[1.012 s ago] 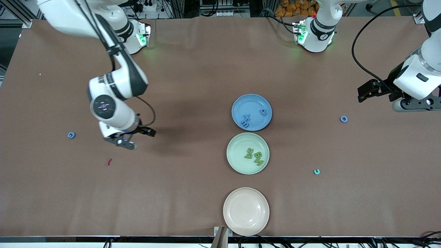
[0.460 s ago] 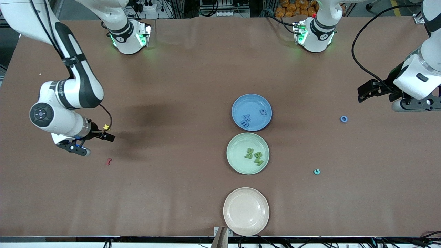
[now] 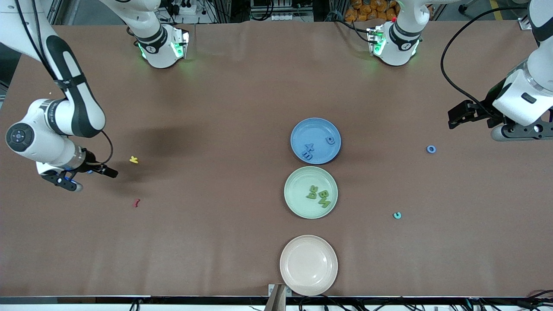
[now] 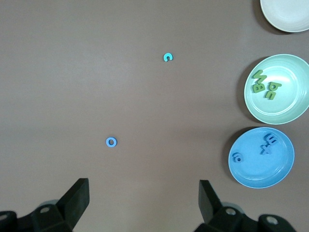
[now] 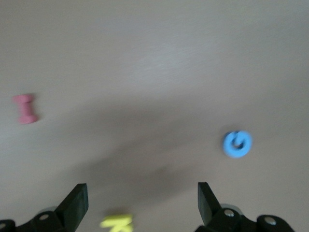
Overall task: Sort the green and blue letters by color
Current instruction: 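Move the right gripper to the blue c and lower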
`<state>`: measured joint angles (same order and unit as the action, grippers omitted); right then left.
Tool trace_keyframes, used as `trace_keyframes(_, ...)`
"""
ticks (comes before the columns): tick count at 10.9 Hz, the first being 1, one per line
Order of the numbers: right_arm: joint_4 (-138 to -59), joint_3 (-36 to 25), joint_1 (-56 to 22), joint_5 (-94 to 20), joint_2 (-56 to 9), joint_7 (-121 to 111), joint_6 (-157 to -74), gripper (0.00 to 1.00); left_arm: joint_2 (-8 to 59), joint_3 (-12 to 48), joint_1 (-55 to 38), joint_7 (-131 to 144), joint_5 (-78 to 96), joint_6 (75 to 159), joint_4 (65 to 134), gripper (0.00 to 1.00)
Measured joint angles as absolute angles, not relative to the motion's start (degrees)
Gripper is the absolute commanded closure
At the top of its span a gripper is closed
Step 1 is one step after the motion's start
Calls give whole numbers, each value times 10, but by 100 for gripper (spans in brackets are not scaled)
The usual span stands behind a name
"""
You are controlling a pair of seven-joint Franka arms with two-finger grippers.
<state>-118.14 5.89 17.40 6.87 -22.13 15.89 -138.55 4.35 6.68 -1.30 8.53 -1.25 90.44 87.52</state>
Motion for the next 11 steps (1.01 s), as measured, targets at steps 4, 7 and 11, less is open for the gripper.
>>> trace_keyframes(4,-1194,37,221,70,-266,-61,-1481,0,45,67,-13,85,-12,905,875,0)
trace_keyframes(7,-1194,37,237,70,-284,-154,-1497,0,46,67,-13,85,-12,905,875,0)
trace_keyframes(11,-1194,37,249,70,-289,-171,-1498,0,46,67,-13,85,-12,905,875,0)
